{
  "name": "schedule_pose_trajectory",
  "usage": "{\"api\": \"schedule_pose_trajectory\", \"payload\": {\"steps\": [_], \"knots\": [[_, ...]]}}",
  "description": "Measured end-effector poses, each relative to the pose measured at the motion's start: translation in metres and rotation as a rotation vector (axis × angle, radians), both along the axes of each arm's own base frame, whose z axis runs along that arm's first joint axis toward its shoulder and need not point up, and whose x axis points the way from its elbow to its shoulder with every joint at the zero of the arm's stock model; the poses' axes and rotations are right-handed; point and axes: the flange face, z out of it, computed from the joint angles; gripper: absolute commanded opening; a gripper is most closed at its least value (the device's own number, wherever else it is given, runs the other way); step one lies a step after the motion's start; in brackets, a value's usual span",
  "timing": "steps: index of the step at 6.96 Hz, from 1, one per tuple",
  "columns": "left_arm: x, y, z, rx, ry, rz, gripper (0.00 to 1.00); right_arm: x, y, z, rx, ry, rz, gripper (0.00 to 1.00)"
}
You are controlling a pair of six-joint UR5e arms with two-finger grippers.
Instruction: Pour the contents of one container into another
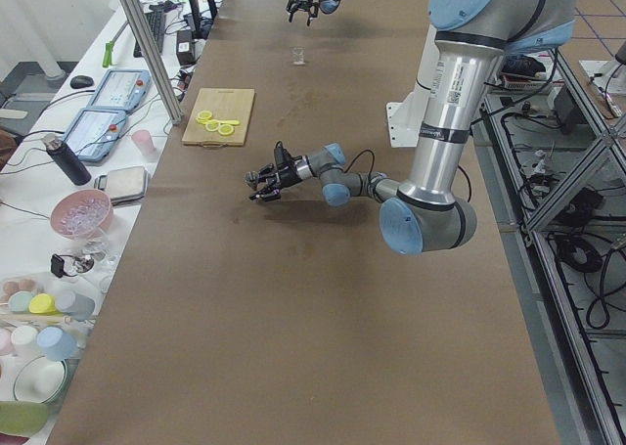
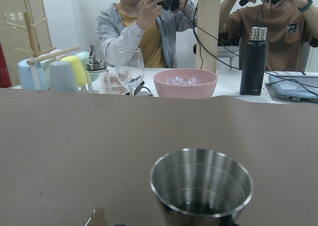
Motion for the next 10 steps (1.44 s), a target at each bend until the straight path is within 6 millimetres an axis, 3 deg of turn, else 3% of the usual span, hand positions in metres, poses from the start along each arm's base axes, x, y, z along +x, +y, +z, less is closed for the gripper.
{"api": "schedule_pose_trajectory", "payload": {"steps": [3,4,7,10], "knots": [[0.006,-0.004,-0.003,0.004,-0.002,-0.005,0.58,-0.004,0.002,-0.004,0.059,0.006,-0.045,1.00],[0.007,-0.004,-0.003,0.003,-0.003,-0.005,0.51,-0.006,0.008,0.000,0.058,0.006,-0.095,1.00],[0.008,-0.004,0.003,-0.002,-0.014,-0.005,0.00,-0.012,0.013,0.018,0.075,0.021,-0.197,0.99],[0.001,-0.009,-0.001,0.004,-0.008,-0.016,0.00,-0.029,-0.009,0.019,0.133,0.033,-0.230,0.99]]}}
